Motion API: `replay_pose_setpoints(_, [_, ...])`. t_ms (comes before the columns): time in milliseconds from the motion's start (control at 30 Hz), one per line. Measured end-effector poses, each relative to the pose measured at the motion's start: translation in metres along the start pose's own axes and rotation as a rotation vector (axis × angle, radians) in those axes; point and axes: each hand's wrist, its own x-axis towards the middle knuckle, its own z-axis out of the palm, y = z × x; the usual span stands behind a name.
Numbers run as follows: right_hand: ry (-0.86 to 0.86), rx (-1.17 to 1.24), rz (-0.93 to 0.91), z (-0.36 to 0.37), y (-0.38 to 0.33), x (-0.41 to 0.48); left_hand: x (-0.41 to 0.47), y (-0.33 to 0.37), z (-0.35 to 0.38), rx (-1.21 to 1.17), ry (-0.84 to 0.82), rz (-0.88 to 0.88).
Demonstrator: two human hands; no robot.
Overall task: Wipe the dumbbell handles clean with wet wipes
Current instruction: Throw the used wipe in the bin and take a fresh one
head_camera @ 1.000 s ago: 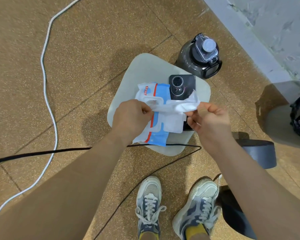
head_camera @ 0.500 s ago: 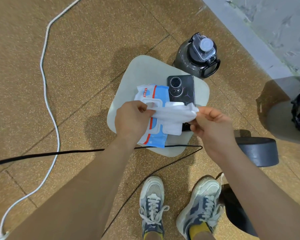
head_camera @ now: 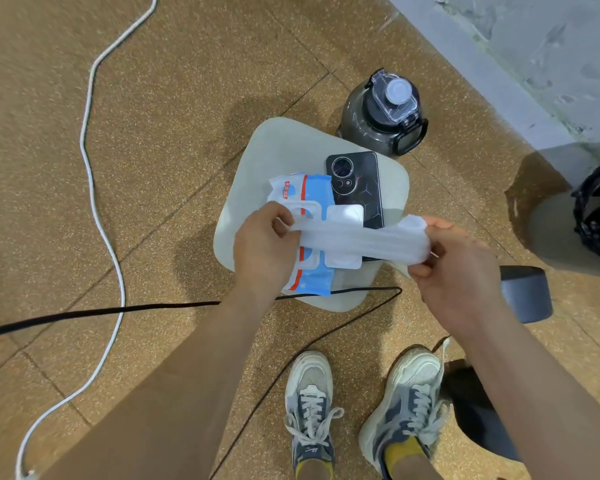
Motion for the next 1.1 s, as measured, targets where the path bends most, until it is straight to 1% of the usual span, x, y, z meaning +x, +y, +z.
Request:
replay_pose_setpoints(33, [-0.018, -0.015, 0.033, -0.003, -0.003, 0.0, -0.001, 0.0, -0.001, 0.012, -0.045, 0.053])
replay_pose_setpoints(167, [-0.156, -0.155, 0.151, -0.023, -0.012, 0.001, 0.001, 0.002, -0.015, 0.041, -0.225, 0.139])
replay_pose_setpoints(200, [-0.201, -0.239, 0.17, -0.027, -0.015, -0.003, 0.002, 0.004, -0.018, 0.07, -0.265, 0.162])
replay_pose_setpoints(300, [-0.385, -0.662, 0.198, -0.036, -0.029, -0.015, 0.006, 0.002, -0.022, 0.146, -0.345, 0.184])
replay_pose_setpoints(333, [-0.446, -0.73, 0.203, -0.038, -0.033, -0.019, 0.006, 0.0, -0.023, 0.195, -0.348, 0.204])
replay_pose_setpoints(367, [-0.46, -0.73, 0.2, -0.042, -0.036, -0.02, 0.006, -0.003, -0.024, 0.279, -0.335, 0.256])
replay_pose_setpoints(433, [-0.388, -0.645, 0.174, -0.049, -0.039, -0.019, 0.001, -0.008, -0.025, 0.519, -0.321, 0.391])
replay_pose_setpoints(467, [-0.346, -0.597, 0.154, -0.05, -0.039, -0.019, -0.003, -0.008, -0.025, 0.673, -0.333, 0.423])
replay_pose_setpoints(533, [-0.29, -0.525, 0.124, -0.048, -0.037, -0.019, -0.013, -0.003, -0.018, 1.016, -0.349, 0.455])
replay_pose_setpoints(567, [-0.284, -0.493, 0.115, -0.045, -0.036, -0.02, -0.017, 0.001, -0.013, 1.146, -0.355, 0.465])
replay_pose_setpoints(633, [-0.295, -0.431, 0.107, -0.039, -0.036, -0.028, -0.021, 0.011, -0.005, 1.269, -0.4, 0.424])
replay_pose_setpoints(667, [-0.296, -0.408, 0.101, -0.036, -0.038, -0.034, -0.022, 0.016, -0.004, 1.27, -0.434, 0.372])
replay_pose_setpoints(733, [-0.258, -0.401, 0.062, -0.033, -0.044, -0.049, -0.019, 0.028, -0.008, 1.123, -0.52, 0.174])
replay_pose_setpoints(767, [-0.227, -0.413, 0.023, -0.034, -0.049, -0.059, -0.018, 0.036, -0.012, 1.02, -0.525, 0.093])
replay_pose_setpoints(800, [-0.2, -0.428, -0.018, -0.036, -0.055, -0.069, -0.021, 0.045, -0.015, 0.952, -0.494, 0.08])
replay_pose_setpoints(833, [-0.179, -0.433, -0.048, -0.038, -0.059, -0.078, -0.027, 0.055, -0.017, 0.949, -0.447, 0.155])
replay_pose_setpoints(867, [-0.165, -0.431, -0.065, -0.041, -0.063, -0.088, -0.037, 0.065, -0.017, 0.982, -0.417, 0.294])
replay_pose_setpoints(900, [-0.163, -0.421, -0.077, -0.044, -0.066, -0.096, -0.048, 0.072, -0.014, 1.029, -0.429, 0.438])
replay_pose_setpoints(933, [-0.163, -0.411, -0.084, -0.046, -0.07, -0.103, -0.06, 0.079, -0.009, 1.068, -0.492, 0.536])
replay_pose_setpoints(967, [-0.161, -0.407, -0.087, -0.048, -0.072, -0.107, -0.068, 0.084, -0.004, 1.103, -0.558, 0.556])
replay_pose_setpoints(1000, [-0.162, -0.411, -0.084, -0.05, -0.072, -0.109, -0.071, 0.085, 0.002, 1.12, -0.571, 0.522])
replay_pose_setpoints(1033, [-0.169, -0.418, -0.078, -0.052, -0.07, -0.109, -0.071, 0.083, 0.006, 1.108, -0.536, 0.464])
replay_pose_setpoints(1100, [-0.18, -0.392, -0.062, -0.055, -0.063, -0.109, -0.064, 0.072, 0.0, 0.995, -0.391, 0.315])
